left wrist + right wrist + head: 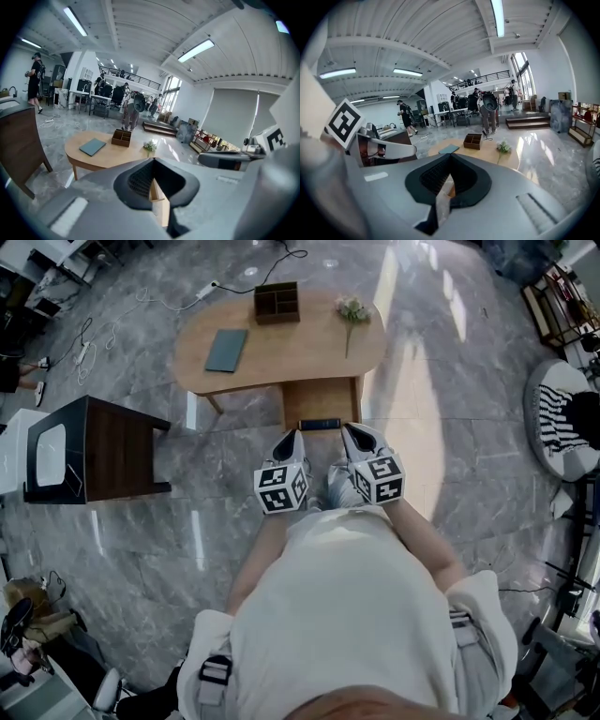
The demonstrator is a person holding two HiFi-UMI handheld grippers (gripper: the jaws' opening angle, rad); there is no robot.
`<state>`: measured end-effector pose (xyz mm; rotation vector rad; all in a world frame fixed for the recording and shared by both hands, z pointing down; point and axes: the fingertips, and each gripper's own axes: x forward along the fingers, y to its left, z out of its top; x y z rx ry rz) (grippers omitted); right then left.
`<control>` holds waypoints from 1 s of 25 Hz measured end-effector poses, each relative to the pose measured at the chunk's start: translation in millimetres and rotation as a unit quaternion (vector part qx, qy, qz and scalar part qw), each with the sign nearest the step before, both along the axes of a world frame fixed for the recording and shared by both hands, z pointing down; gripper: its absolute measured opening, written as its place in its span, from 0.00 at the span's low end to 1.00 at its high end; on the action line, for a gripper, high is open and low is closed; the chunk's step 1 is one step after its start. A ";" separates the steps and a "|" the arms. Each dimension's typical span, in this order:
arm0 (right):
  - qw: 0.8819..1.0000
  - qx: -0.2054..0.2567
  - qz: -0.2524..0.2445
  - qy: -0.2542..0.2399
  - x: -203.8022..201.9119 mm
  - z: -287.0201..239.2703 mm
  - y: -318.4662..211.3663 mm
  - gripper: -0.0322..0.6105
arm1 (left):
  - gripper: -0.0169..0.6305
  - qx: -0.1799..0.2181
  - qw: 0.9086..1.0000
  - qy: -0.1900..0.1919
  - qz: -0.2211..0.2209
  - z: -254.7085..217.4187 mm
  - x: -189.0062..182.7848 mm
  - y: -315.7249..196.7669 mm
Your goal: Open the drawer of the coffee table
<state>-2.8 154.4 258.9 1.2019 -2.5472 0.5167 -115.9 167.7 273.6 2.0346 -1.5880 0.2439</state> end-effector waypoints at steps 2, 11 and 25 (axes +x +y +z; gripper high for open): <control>1.000 0.005 -0.004 -0.002 -1.9 -4.4 -3.4 0.05 | 0.03 0.003 1.000 0.002 -0.004 -2.6 -0.2 -3.9; 1.000 0.007 -0.009 -0.010 -4.9 -9.4 -6.7 0.05 | 0.03 0.002 1.000 0.002 -0.001 -4.5 1.9 -3.7; 1.000 0.019 -0.002 -0.016 -5.2 -17.1 -6.0 0.05 | 0.03 -0.002 1.000 0.005 0.000 -3.0 0.1 0.9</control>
